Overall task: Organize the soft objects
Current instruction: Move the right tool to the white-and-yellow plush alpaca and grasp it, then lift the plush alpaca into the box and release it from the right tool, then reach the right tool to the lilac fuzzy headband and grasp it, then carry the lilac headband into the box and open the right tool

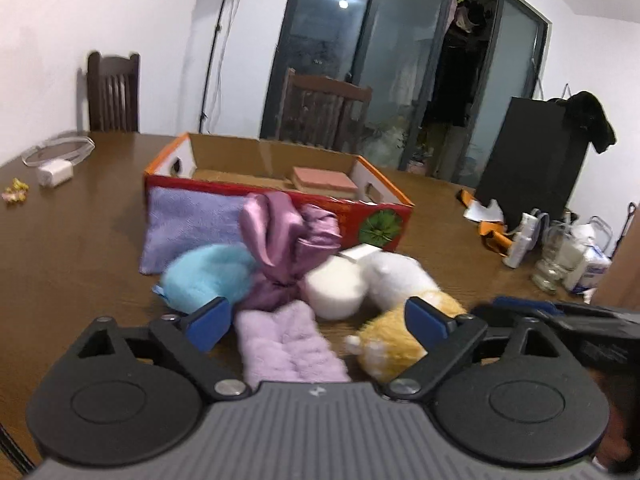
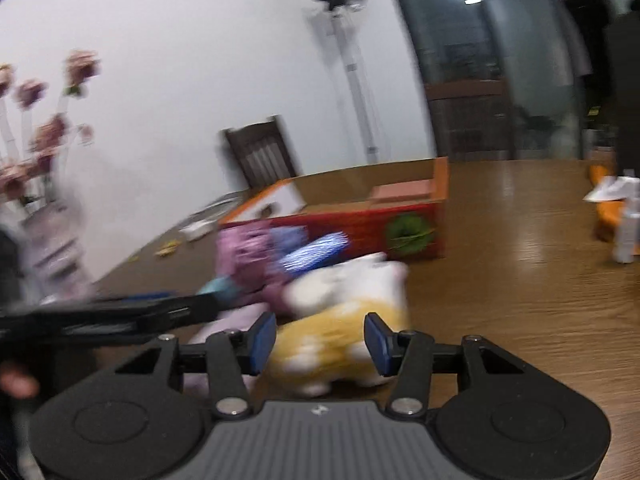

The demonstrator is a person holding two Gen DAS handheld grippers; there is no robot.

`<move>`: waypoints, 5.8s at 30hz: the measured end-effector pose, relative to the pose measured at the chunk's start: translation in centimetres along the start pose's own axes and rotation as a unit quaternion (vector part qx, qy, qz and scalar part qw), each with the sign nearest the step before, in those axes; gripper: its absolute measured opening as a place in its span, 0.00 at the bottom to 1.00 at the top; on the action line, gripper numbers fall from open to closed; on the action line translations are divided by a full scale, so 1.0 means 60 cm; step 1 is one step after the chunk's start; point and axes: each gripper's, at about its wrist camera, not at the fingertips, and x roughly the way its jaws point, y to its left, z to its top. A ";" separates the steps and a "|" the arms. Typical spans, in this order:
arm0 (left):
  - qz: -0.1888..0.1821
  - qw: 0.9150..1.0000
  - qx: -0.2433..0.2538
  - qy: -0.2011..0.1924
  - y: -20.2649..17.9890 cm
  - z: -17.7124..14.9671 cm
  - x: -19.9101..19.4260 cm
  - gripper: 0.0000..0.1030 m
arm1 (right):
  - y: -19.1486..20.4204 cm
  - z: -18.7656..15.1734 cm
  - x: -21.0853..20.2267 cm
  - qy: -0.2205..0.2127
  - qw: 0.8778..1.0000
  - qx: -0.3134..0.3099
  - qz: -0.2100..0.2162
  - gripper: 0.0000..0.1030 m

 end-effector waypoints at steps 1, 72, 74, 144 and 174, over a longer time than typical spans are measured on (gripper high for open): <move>-0.012 1.000 -0.002 0.010 -0.006 0.002 0.002 0.83 | -0.015 0.003 0.004 -0.004 1.000 0.004 -0.016 0.49; -0.114 0.967 -0.162 0.163 0.083 0.258 0.432 0.63 | -0.133 0.235 0.385 0.023 0.995 0.073 -0.064 0.41; -0.115 0.967 -0.160 0.159 0.084 0.255 0.425 0.63 | -0.134 0.237 0.386 0.025 0.995 0.075 -0.064 0.41; -0.045 0.994 -0.061 0.077 0.135 0.019 0.044 0.86 | 0.031 -0.026 0.079 0.041 0.999 0.027 -0.004 0.71; -0.160 0.984 -0.058 0.048 0.116 0.076 0.050 0.23 | 0.068 0.040 0.115 0.025 0.998 0.040 0.051 0.28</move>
